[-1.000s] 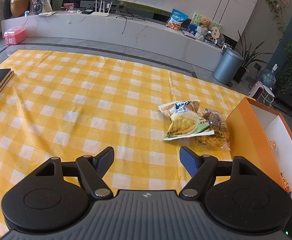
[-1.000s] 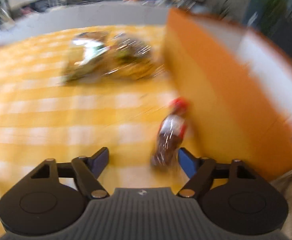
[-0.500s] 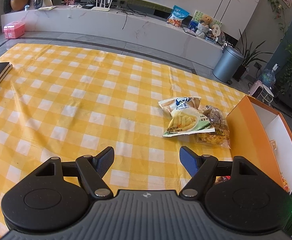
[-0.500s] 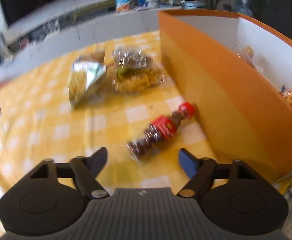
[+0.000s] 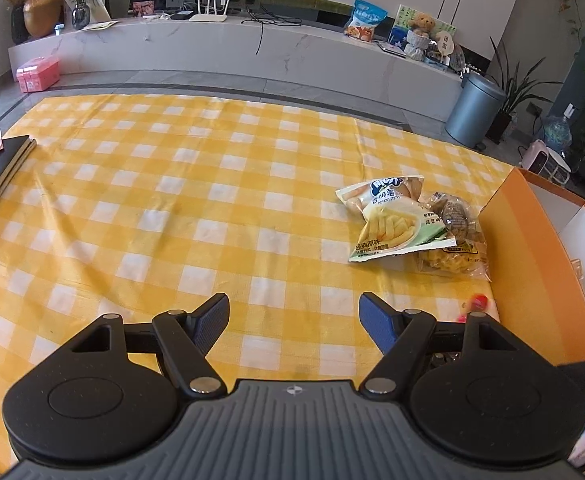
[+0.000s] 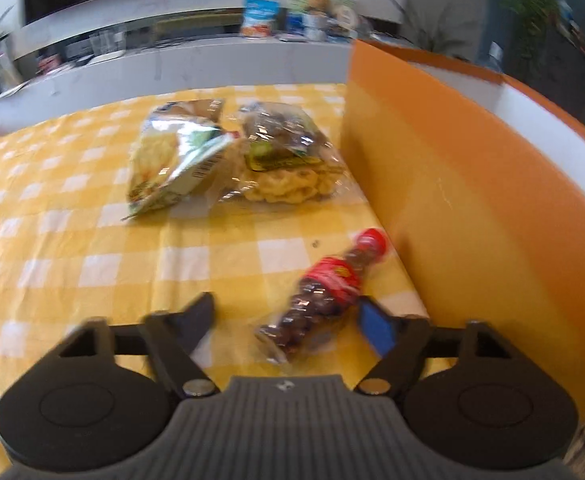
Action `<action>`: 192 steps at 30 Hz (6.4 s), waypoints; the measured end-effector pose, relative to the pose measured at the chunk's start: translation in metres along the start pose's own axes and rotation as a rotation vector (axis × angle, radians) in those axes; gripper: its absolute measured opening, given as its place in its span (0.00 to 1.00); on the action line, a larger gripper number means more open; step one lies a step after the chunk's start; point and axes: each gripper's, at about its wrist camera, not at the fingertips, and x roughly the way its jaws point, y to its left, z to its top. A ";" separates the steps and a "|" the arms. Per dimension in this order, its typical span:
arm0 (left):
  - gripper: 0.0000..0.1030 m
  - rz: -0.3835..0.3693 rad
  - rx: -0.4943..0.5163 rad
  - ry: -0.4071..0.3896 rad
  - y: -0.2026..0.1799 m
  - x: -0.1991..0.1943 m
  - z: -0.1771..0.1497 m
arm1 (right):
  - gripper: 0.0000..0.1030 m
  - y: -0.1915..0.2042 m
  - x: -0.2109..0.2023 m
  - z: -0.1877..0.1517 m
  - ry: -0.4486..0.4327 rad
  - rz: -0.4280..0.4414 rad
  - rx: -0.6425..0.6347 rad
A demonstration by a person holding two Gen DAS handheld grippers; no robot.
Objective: Organize snacks
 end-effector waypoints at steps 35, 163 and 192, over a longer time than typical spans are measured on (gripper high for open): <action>0.85 -0.157 0.085 -0.030 -0.047 0.048 0.040 | 0.29 -0.010 0.025 0.012 -0.064 0.117 0.005; 0.60 -0.653 0.347 -0.020 -0.234 0.017 0.025 | 0.69 -0.248 -0.028 0.042 -0.147 -0.142 0.310; 0.89 -0.527 0.195 0.038 -0.237 0.059 0.042 | 0.74 -0.254 -0.034 0.039 -0.195 -0.062 0.371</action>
